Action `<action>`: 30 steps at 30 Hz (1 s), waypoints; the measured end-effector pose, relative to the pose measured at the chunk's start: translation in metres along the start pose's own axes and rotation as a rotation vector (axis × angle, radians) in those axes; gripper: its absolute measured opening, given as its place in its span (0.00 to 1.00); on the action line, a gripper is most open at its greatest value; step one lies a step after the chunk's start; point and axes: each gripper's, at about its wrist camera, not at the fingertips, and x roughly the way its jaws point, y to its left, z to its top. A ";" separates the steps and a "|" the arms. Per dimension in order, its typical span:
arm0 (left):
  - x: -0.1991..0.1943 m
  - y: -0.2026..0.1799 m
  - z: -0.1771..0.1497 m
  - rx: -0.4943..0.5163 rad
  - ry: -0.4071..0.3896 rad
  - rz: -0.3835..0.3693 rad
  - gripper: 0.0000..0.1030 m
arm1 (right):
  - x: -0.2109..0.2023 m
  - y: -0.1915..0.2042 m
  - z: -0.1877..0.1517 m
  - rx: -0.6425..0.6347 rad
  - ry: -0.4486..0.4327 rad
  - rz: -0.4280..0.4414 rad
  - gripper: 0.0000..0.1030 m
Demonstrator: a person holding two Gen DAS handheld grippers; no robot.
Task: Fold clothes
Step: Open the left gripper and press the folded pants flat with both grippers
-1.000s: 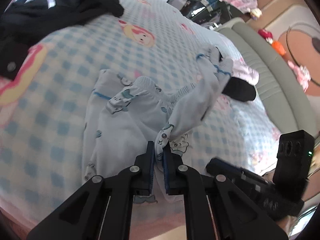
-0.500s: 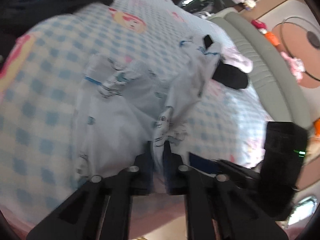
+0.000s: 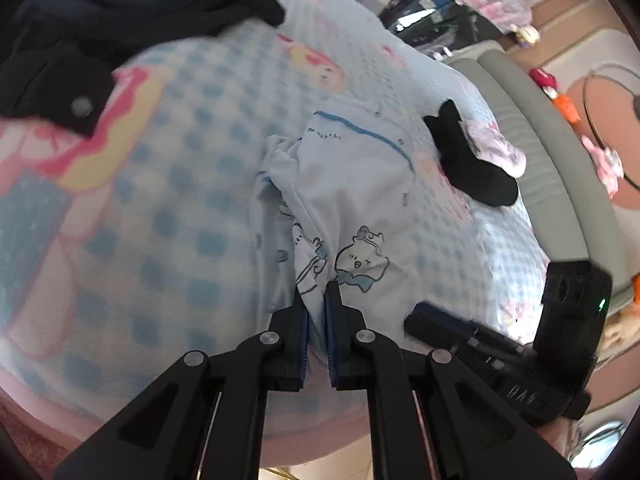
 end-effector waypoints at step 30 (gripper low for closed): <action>-0.046 -0.027 -0.018 0.146 -0.151 0.168 0.20 | 0.014 0.008 -0.011 -0.031 -0.050 -0.040 0.50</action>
